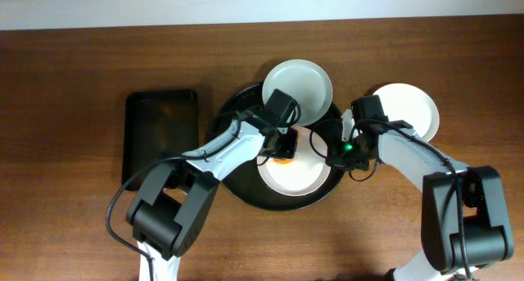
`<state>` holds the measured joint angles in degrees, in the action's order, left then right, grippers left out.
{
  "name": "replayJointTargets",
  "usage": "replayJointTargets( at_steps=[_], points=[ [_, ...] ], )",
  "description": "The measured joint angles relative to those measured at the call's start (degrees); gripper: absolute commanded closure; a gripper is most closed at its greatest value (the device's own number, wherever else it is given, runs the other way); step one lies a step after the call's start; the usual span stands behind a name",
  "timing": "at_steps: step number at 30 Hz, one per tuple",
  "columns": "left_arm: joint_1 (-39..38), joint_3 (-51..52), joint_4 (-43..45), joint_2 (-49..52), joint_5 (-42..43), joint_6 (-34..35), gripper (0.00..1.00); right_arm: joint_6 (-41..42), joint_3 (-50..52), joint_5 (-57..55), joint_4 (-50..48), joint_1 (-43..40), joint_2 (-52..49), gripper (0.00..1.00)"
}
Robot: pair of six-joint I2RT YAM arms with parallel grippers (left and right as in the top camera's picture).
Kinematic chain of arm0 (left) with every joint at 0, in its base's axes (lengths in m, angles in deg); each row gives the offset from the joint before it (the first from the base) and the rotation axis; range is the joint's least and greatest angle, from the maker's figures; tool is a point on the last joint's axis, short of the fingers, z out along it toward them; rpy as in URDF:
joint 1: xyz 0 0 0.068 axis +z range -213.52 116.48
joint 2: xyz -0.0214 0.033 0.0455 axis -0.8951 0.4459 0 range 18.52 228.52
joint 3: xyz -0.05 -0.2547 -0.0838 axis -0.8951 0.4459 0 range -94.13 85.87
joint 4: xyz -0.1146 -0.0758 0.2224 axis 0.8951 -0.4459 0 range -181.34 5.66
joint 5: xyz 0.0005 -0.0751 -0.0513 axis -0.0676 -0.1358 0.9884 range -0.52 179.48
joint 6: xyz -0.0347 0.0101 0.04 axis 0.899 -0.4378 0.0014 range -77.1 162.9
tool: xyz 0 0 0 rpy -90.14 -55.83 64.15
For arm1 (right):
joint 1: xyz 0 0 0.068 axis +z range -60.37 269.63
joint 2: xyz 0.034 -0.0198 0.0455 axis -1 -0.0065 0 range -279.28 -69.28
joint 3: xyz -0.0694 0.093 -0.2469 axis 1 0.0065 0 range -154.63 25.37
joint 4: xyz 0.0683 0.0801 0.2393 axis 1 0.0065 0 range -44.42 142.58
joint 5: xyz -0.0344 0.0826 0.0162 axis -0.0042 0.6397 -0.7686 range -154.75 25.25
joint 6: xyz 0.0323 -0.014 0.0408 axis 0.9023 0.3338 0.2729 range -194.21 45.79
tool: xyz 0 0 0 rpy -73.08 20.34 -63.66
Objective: Clean dirty plates on tray and stack at the side
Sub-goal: 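Scrub the tilted plate's face with the sponge in the left gripper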
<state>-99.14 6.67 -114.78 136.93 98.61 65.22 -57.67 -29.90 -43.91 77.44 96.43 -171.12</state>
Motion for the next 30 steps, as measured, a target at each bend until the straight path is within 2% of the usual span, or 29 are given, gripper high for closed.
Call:
replayJointTargets(
  at_steps=[10, 15, 21, 27, 30],
  points=[
    [3.41, -0.33, 0.04, -0.22, -1.36, -4.00, 0.99, 0.02, 0.00, -0.02, 0.00, 0.00, 0.00, 0.96],
    [3.98, -1.09, -3.98, -7.17, -3.02, -4.79, 0.99, 0.17, 0.00, -0.28, 0.00, 0.00, 0.00, 0.96],
    [-1.27, 1.68, -7.32, -7.96, -2.95, -4.76, 0.99, 0.22, 0.00, -0.61, 0.00, 0.00, 0.00, 0.96],
    [-2.03, 7.98, -1.25, -7.96, -2.95, -3.26, 0.99, 0.26, 0.02, -0.70, 0.00, 0.00, 0.00, 0.96],
    [-2.03, 11.56, 4.50, -7.96, -2.78, -3.17, 0.99, 0.44, 0.04, -1.05, -0.02, -0.02, 0.00, 0.96]
  ],
)
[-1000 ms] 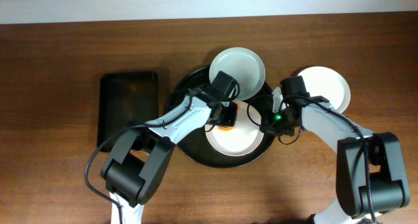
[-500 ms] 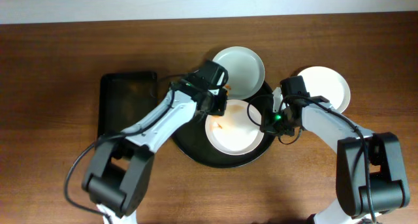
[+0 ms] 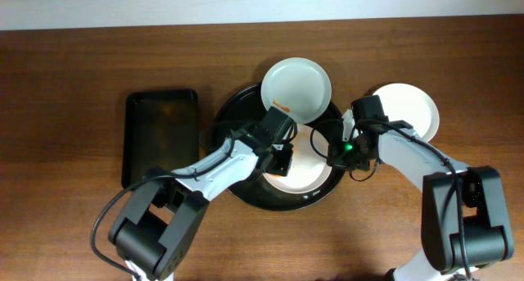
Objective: Clean dirty plates on tray and stack at the side
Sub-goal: 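Scrub the tilted plate's face with the sponge in the left gripper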
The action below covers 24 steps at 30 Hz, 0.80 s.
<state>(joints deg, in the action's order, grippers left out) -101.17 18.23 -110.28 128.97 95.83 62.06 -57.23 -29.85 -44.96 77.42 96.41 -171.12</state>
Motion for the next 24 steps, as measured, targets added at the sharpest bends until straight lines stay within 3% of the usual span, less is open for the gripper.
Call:
replayJointTargets(
  at_steps=[19, 24],
  points=[
    [1.92, 4.07, 22.36, -1.36, -13.31, 0.17, 0.99, 0.61, 0.00, -0.26, 0.15, -0.04, 0.00, 0.96],
    [6.32, 4.04, 22.27, -12.90, -12.68, 0.17, 0.99, 0.66, 0.00, -0.26, 0.20, -0.04, 0.00, 0.96]
  ],
)
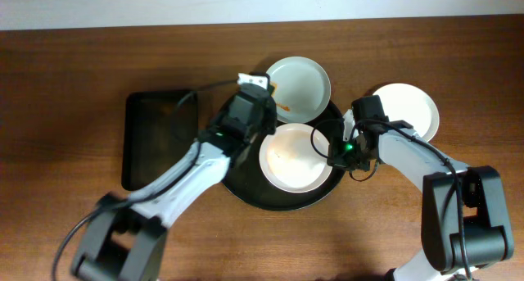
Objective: Clean dirty plates on tray and stack at the side
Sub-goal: 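Scrub the tilted plate's face with the sponge in the left gripper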
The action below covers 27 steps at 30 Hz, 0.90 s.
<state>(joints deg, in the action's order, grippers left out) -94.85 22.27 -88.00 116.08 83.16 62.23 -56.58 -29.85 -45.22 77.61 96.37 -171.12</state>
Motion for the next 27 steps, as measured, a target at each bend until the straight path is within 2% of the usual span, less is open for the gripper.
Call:
replayJointTargets(
  at_steps=[4, 12, 16, 22, 27],
  points=[
    [-0.02, -0.26, -5.70, -2.45, 6.71, 0.17, 0.99, -0.02, 0.00, 0.00, 0.00, 0.00, 0.00, 0.96],
    [-10.12, -0.15, -14.69, 8.37, 12.15, 0.20, 0.99, -0.07, 0.00, -0.02, 0.02, 0.00, 0.00, 0.96],
    [-10.69, -0.15, -14.53, 10.95, 10.16, 0.22, 0.99, -0.04, 0.00, -0.02, 0.04, 0.00, 0.00, 0.96],
    [-10.73, -0.55, -6.71, 14.25, 5.20, 0.22, 0.99, 0.39, 0.00, -0.26, 0.31, 0.00, 0.11, 0.96],
    [-10.34, -0.81, -4.28, 15.19, -0.66, 0.20, 0.99, 0.37, 0.00, -0.26, 0.35, 0.00, 0.11, 0.96]
  ],
)
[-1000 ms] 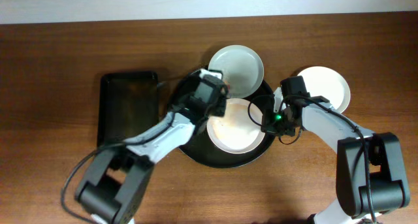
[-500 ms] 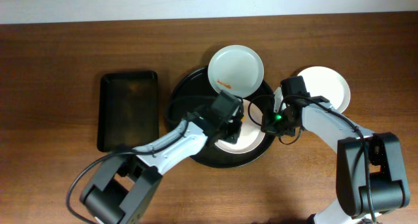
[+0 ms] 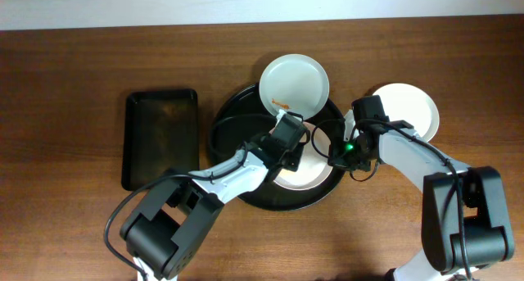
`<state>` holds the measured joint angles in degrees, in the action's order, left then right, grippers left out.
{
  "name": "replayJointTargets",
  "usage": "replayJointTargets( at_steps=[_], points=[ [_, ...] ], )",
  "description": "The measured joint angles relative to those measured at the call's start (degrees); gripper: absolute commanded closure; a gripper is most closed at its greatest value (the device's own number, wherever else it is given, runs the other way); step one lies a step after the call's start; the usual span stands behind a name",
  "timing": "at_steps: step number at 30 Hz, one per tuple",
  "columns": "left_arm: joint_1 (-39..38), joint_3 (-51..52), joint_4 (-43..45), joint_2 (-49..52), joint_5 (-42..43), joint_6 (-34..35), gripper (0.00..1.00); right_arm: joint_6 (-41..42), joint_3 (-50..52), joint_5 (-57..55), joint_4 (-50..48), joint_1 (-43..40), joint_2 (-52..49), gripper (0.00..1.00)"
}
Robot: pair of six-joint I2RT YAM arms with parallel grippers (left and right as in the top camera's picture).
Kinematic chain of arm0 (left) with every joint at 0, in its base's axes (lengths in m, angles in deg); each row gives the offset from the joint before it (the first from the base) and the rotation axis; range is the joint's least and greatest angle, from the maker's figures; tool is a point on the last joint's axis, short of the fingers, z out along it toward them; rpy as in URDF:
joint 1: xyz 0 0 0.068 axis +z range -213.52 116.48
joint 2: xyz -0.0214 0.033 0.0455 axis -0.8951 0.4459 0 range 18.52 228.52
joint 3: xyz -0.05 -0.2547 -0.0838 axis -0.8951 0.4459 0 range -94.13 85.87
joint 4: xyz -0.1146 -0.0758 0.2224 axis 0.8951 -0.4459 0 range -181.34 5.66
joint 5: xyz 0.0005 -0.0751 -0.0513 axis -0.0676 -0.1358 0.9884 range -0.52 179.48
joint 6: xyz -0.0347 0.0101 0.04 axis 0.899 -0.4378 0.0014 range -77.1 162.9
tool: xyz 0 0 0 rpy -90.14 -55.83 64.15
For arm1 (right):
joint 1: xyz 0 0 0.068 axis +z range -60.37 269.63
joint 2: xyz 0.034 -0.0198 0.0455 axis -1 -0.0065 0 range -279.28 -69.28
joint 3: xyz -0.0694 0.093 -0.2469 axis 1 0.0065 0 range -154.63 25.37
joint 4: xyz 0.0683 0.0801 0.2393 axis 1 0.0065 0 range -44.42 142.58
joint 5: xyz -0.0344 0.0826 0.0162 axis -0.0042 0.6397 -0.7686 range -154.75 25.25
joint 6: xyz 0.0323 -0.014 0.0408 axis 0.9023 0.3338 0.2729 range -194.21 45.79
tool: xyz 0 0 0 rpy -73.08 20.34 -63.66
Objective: Clean dirty plates on tray and stack at the side
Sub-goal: 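Scrub the tilted plate's face with the sponge in the left gripper, then pull the left gripper with sponge back over the sponge tray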
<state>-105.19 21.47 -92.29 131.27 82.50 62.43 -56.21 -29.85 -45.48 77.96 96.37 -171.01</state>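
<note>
A round black tray (image 3: 233,117) holds two white plates. The upper plate (image 3: 299,80) lies over the tray's far rim and has a small orange scrap (image 3: 278,101) on it. The lower plate (image 3: 315,173) is half hidden under my left gripper (image 3: 288,146), which hangs over its left part; its fingers are hidden. My right gripper (image 3: 334,156) sits at the lower plate's right rim and looks closed on it. A clean white plate (image 3: 409,109) rests on the table at the right.
A black rectangular tray (image 3: 161,138) lies on the wooden table left of the round tray. The table's back edge meets a pale wall at the top of the view.
My left gripper has moved from the left edge of the upper plate back down over the lower plate. The upper plate has shifted slightly up and left. The right arm is unchanged.
My left gripper was over the lower plate with something orange under it, and stayed there a second later. It then stood up by the upper plate's left edge, leaving the lower plate bare with faint stains. Now it is over the lower plate again. The right gripper stayed at the rim.
</note>
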Motion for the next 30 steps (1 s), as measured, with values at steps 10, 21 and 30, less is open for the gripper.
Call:
replayJointTargets(
  at_steps=[10, 21, 30],
  points=[
    [4.20, 0.15, 5.40, 0.61, -2.54, -0.46, 0.99, 0.00, 0.00, 0.00, 0.00, 0.00, 0.00, 0.96],
    [12.00, 0.02, -12.94, -34.14, -2.51, -0.46, 0.99, -0.68, -3.34, -13.03, 6.60, 3.82, 10.71, 0.96],
    [29.70, 0.44, -29.68, -31.69, 12.48, -1.57, 0.99, -1.70, -5.81, -45.24, 6.36, 25.68, 12.44, 0.96]
  ],
)
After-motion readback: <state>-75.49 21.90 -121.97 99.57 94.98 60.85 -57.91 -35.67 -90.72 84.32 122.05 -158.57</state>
